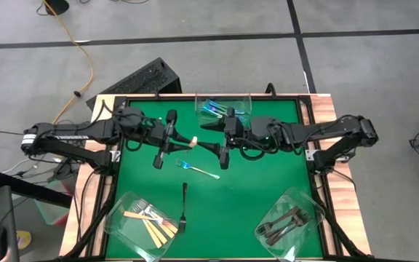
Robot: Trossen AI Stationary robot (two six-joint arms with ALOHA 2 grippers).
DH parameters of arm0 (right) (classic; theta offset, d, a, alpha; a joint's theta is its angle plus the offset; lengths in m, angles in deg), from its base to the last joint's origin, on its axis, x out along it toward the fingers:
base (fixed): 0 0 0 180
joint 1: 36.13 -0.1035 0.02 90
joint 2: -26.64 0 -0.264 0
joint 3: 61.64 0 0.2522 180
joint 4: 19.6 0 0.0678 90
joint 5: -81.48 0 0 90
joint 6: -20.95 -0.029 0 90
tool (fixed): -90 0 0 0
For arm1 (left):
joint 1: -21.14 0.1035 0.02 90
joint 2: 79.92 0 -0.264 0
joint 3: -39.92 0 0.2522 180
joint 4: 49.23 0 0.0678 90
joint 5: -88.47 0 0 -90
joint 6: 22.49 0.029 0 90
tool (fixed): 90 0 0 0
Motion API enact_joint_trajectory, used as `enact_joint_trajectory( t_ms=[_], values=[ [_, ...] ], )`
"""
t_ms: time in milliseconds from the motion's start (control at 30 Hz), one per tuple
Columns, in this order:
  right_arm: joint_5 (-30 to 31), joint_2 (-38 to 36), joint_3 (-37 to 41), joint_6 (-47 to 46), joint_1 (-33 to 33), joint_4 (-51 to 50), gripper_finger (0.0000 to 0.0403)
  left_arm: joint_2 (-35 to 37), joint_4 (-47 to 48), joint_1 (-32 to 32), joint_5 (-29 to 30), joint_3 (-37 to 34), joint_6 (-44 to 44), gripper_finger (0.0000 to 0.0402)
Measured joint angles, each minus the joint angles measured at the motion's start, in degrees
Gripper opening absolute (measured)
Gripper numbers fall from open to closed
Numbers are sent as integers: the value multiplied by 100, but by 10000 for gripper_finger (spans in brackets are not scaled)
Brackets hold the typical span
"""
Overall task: Sort silverware by color (type)
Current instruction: Put the orange fork into the bottom left transparent bin
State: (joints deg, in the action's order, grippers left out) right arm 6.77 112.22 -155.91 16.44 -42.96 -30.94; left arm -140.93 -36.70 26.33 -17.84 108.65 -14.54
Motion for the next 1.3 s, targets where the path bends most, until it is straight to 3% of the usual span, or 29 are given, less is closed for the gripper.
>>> enact_joint_trajectory(
  t_ms=[267,700,1033,1300],
  values=[
    [-37,-2,4,2,-79,22,286,-351,-351,21,-87,-1,130,27],
    [-16,7,4,-7,-103,24,286,-11,-196,349,60,-1,146,27],
    [-33,2,4,2,-51,19,286,-542,-582,254,179,-1,219,27],
    [56,2,4,2,-53,-23,286,-576,-983,251,174,2,135,27]
  ],
)
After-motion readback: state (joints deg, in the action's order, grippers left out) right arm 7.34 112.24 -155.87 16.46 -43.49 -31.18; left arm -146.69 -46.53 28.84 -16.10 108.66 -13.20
